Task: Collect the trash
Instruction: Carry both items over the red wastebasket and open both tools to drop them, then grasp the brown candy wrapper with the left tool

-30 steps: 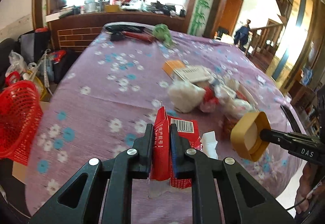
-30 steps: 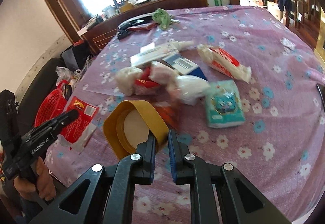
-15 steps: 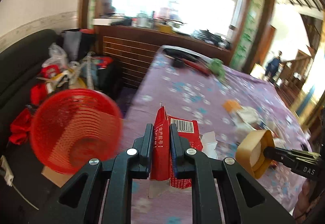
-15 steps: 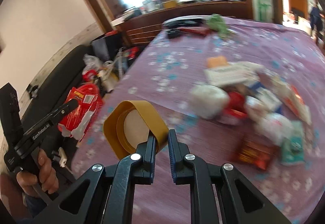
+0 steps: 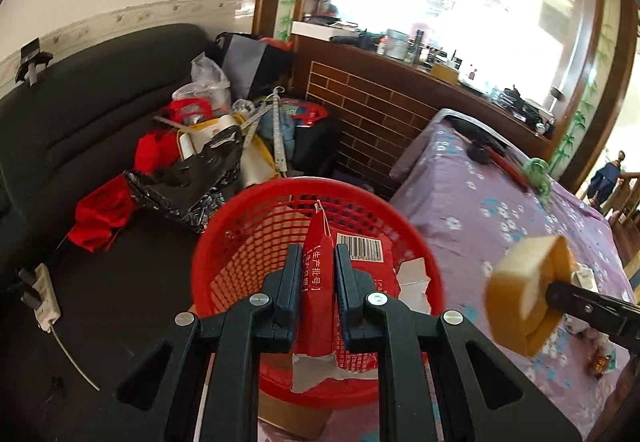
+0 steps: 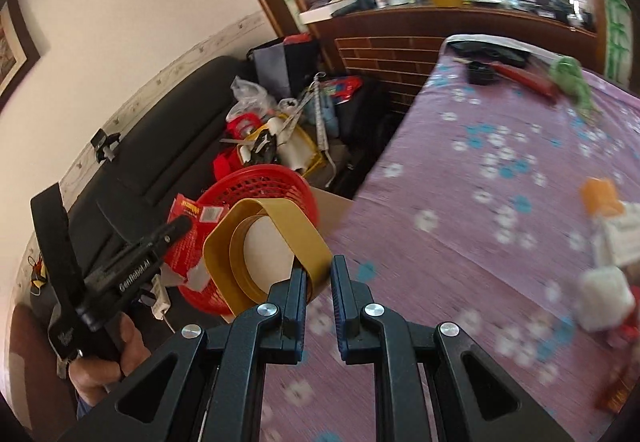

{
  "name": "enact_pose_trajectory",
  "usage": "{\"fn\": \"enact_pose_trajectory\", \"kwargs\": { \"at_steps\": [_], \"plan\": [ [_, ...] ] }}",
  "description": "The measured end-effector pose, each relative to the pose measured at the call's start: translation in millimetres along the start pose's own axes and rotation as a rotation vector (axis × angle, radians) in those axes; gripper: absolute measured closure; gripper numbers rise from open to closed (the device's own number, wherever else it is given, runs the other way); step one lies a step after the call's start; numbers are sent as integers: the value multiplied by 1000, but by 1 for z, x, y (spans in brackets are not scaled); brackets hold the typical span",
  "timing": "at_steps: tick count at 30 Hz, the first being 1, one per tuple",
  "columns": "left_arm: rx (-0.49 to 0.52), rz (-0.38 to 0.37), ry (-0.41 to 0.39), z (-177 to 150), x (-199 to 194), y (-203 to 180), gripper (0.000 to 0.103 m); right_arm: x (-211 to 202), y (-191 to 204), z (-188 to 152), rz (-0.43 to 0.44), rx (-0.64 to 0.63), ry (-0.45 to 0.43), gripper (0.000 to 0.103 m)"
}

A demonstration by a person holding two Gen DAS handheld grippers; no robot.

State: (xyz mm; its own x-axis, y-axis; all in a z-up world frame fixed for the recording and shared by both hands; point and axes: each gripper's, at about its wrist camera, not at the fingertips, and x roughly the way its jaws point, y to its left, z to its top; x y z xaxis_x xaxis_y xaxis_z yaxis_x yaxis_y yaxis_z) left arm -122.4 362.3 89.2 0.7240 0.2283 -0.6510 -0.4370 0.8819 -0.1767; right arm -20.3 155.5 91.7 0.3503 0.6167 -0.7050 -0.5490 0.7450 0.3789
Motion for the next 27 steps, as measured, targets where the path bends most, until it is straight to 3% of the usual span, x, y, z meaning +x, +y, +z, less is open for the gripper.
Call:
{"fn": "enact_pose_trajectory", "kwargs": {
  "at_steps": [1, 3, 4, 5, 8, 13, 16, 23, 27],
  "plan": [
    [-5, 6, -1, 1, 2, 3, 83, 7, 4, 3, 12, 1, 4, 90],
    [-12, 25, -5, 2, 7, 7, 65, 22, 10, 10, 22, 6, -5, 90],
    [-14, 29, -9, 2, 7, 8, 46, 27, 11, 12, 24, 15, -10, 87],
    [-17, 36, -18, 2, 6, 8, 37, 28, 9, 13, 32, 22, -12, 85],
    [-5, 44, -47, -2, -5, 4, 37, 23, 1, 13, 61, 42, -27, 78],
    [39, -5, -83, -18, -26, -25, 33, -20, -22, -8, 26, 49, -81, 75],
    [101, -57, -97, -35, -36, -61, 31, -48, -34, -31, -10, 38, -115, 66],
    [271, -192, -50, -82, -47, -159, 29, -105, -86, -86, -83, 93, -173, 66],
    [365, -255, 0, -107, -46, -206, 28, -146, -135, -119, -134, 185, -215, 66]
  ]
}}
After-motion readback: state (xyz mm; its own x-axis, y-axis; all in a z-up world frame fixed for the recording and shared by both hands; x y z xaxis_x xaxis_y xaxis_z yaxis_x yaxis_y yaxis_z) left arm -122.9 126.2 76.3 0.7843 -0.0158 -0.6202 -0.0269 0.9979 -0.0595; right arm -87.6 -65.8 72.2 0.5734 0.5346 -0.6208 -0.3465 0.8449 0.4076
